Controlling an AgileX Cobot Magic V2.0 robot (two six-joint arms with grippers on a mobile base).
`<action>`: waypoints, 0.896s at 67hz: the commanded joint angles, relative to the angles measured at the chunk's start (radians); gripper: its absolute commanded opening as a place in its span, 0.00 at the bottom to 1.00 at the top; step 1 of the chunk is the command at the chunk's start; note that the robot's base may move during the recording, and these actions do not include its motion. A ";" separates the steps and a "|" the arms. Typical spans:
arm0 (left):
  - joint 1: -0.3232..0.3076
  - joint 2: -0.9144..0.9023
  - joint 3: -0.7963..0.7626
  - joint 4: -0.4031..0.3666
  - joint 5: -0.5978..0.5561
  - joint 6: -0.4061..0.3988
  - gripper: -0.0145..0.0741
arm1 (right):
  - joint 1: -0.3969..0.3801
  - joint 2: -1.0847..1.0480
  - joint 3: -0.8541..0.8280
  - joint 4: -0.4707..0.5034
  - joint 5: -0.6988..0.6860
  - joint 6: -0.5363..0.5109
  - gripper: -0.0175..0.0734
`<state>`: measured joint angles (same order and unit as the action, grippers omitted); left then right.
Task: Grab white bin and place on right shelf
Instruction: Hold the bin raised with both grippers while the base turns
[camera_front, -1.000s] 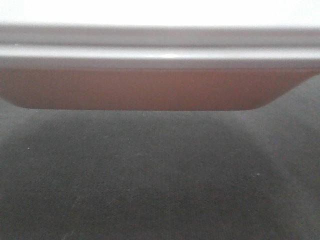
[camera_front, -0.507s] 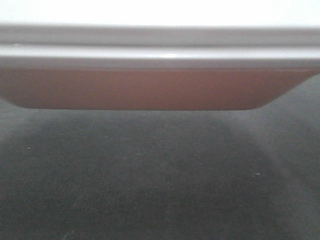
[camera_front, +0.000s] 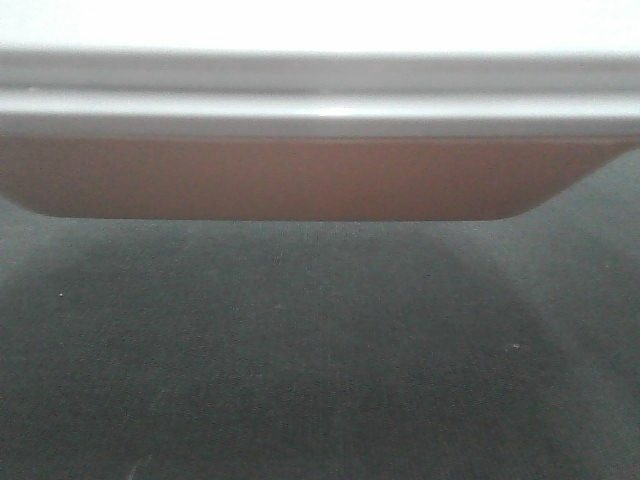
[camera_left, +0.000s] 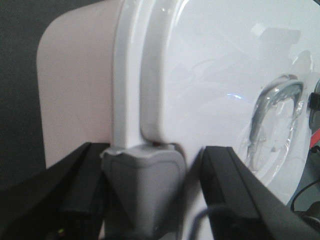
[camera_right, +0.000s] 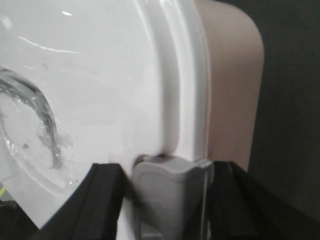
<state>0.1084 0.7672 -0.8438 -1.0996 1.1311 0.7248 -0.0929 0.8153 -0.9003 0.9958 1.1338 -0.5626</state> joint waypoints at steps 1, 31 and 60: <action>-0.020 -0.010 -0.027 -0.179 0.126 0.010 0.45 | 0.013 -0.011 -0.032 0.240 0.044 -0.006 0.62; -0.020 -0.010 -0.027 -0.179 0.126 0.010 0.45 | 0.013 -0.010 -0.032 0.240 0.044 -0.006 0.62; -0.020 -0.010 -0.027 -0.179 0.126 0.010 0.45 | 0.013 -0.010 -0.032 0.240 0.044 -0.006 0.62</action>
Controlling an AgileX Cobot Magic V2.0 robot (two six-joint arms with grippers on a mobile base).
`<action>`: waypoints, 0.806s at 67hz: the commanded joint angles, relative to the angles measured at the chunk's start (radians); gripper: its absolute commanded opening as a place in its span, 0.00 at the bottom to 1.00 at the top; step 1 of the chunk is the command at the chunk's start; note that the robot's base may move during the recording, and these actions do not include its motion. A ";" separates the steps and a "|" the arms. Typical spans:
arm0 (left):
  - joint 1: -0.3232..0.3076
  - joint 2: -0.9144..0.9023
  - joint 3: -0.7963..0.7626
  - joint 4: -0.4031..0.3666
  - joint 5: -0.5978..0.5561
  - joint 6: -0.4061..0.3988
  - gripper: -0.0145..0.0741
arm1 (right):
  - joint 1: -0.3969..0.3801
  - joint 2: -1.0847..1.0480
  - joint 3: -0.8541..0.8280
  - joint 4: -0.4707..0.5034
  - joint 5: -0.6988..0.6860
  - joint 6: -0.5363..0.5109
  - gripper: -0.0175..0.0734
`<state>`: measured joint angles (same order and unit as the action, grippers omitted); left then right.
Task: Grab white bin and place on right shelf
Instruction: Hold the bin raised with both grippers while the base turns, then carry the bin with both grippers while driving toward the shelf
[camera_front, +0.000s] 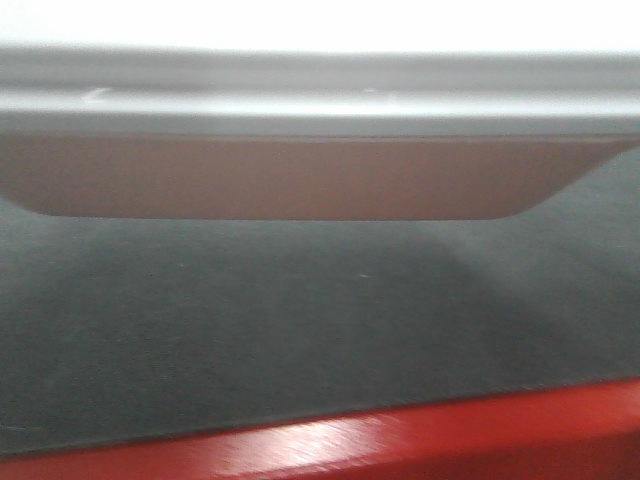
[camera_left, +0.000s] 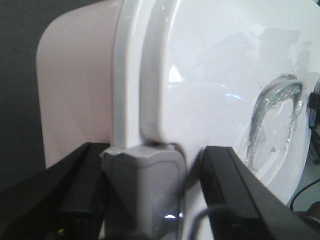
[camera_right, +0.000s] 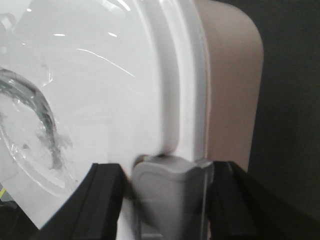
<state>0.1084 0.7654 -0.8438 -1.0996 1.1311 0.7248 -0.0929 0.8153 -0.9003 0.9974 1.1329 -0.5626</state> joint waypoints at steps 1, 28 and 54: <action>-0.020 -0.008 -0.027 -0.179 0.126 0.010 0.45 | 0.013 -0.010 -0.032 0.239 0.045 -0.006 0.62; -0.020 -0.008 -0.027 -0.179 0.126 0.010 0.45 | 0.013 -0.010 -0.032 0.239 0.045 -0.006 0.62; -0.020 -0.008 -0.027 -0.179 0.126 0.010 0.45 | 0.013 -0.010 -0.032 0.239 0.046 -0.006 0.62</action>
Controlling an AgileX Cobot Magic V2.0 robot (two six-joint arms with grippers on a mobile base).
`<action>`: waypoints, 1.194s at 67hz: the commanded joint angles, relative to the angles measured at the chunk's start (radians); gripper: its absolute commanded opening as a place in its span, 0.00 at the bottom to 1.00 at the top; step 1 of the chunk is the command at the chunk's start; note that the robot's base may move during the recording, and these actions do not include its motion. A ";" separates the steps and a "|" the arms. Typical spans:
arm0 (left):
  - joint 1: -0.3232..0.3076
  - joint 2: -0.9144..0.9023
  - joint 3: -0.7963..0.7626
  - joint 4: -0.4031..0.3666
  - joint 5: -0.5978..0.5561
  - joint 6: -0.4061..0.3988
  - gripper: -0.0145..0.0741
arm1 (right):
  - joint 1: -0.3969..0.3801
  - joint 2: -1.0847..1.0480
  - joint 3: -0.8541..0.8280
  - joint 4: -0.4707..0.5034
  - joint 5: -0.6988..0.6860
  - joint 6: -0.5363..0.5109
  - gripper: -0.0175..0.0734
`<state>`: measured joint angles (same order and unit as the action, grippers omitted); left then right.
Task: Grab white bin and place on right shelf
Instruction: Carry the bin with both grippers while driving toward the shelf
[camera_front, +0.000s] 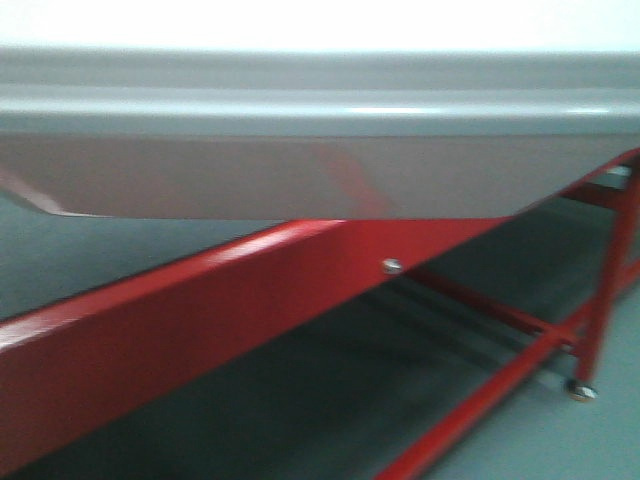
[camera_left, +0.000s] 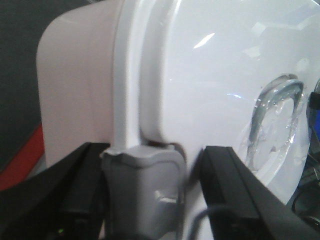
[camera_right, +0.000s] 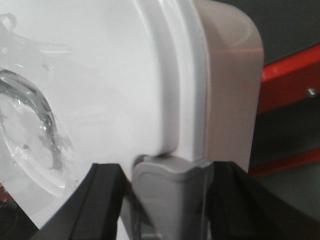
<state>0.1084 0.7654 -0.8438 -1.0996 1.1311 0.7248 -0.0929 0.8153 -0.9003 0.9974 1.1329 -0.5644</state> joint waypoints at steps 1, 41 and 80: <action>-0.020 -0.008 -0.027 -0.179 0.126 0.010 0.45 | 0.013 -0.010 -0.032 0.239 0.046 -0.004 0.62; -0.020 -0.008 -0.027 -0.179 0.126 0.010 0.45 | 0.013 -0.010 -0.032 0.239 0.048 -0.004 0.62; -0.020 -0.008 -0.027 -0.179 0.126 0.010 0.45 | 0.013 -0.010 -0.032 0.239 0.048 -0.004 0.62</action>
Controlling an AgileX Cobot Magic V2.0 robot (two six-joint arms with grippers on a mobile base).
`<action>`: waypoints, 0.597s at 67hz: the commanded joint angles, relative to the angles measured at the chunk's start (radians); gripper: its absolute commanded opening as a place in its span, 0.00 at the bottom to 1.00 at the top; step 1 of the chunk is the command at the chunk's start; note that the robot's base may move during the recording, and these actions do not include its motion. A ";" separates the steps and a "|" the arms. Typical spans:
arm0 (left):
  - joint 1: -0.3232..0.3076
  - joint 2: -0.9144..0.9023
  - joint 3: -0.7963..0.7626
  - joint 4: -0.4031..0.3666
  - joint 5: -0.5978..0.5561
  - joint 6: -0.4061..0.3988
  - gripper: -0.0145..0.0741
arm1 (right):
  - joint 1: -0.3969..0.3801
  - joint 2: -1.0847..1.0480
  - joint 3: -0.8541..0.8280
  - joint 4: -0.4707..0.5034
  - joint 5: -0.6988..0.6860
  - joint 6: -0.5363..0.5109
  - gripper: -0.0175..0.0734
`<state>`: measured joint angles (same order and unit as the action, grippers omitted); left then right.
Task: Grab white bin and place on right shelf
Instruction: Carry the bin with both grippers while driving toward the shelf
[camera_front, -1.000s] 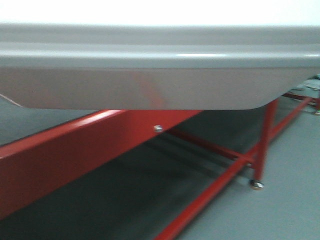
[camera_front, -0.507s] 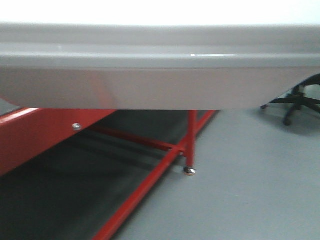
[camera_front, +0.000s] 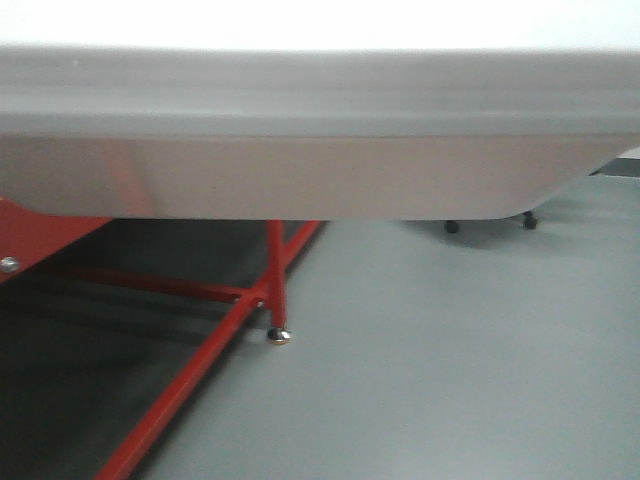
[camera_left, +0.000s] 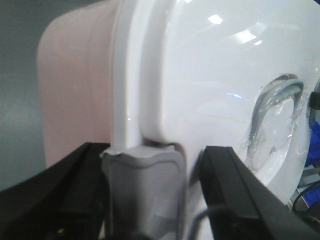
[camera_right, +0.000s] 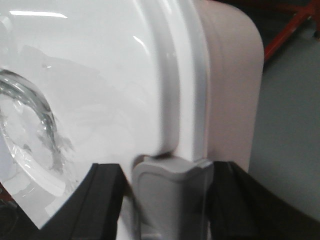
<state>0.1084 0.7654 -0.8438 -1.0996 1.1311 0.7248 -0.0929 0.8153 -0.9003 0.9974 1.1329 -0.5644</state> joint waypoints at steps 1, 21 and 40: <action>-0.020 -0.008 -0.027 -0.179 0.126 0.010 0.45 | 0.013 -0.010 -0.032 0.239 0.048 -0.004 0.62; -0.020 -0.008 -0.027 -0.179 0.126 0.010 0.45 | 0.013 -0.010 -0.032 0.239 0.049 -0.004 0.62; -0.020 -0.008 -0.027 -0.179 0.126 0.010 0.45 | 0.013 -0.010 -0.032 0.239 0.049 -0.004 0.62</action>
<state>0.1084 0.7654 -0.8438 -1.0996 1.1311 0.7248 -0.0929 0.8153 -0.9003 0.9974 1.1329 -0.5644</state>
